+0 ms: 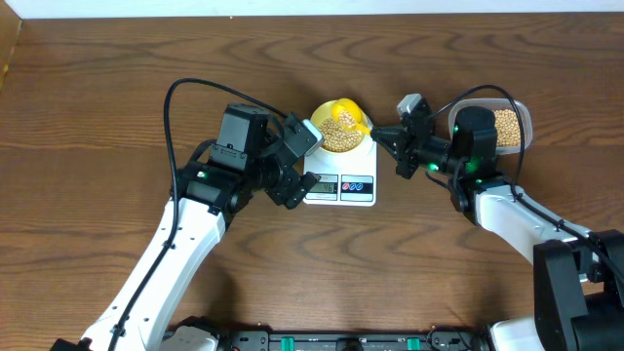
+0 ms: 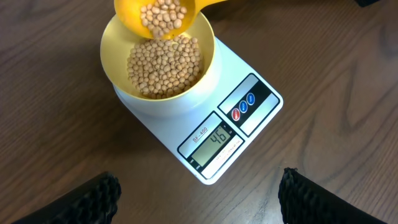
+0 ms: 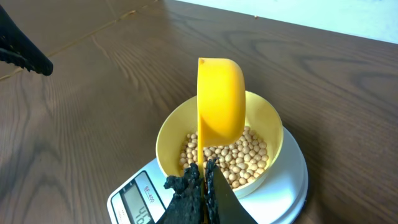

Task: Scoop item into bowl and weigh 50g on scale
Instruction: 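Tilt the scoop with the right gripper to pour soybeans into the bowl, then hold the scoop tilted over the bowl, trickling soybeans in slowly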

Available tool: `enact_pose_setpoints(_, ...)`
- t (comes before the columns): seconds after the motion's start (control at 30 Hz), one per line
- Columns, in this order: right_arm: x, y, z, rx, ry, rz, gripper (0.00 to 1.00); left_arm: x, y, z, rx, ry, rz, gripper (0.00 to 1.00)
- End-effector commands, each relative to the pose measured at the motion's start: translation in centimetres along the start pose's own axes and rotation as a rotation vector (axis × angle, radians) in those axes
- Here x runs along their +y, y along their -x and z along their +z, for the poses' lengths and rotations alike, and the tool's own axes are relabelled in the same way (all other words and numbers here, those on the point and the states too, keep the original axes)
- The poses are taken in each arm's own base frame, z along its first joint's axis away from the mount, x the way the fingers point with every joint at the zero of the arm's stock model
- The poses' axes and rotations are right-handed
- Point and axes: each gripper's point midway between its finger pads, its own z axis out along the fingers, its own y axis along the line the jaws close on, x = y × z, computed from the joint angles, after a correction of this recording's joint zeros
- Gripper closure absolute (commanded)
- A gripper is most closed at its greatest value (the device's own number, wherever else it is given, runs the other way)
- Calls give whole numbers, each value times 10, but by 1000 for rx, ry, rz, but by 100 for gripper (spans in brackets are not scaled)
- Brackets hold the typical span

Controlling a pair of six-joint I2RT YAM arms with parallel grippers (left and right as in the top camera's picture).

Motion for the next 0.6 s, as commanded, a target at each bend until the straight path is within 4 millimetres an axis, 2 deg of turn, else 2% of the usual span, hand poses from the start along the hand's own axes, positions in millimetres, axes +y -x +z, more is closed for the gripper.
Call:
enact_pose_setpoints(0.0, 2, -1, 5, 4, 10, -16, 99, 1, -2, -1, 0, 5, 11, 16)
enact_pose_setpoints(0.57, 2, -2, 4, 9, 10, -22, 99, 1, -2, -1, 0, 5, 11, 16)
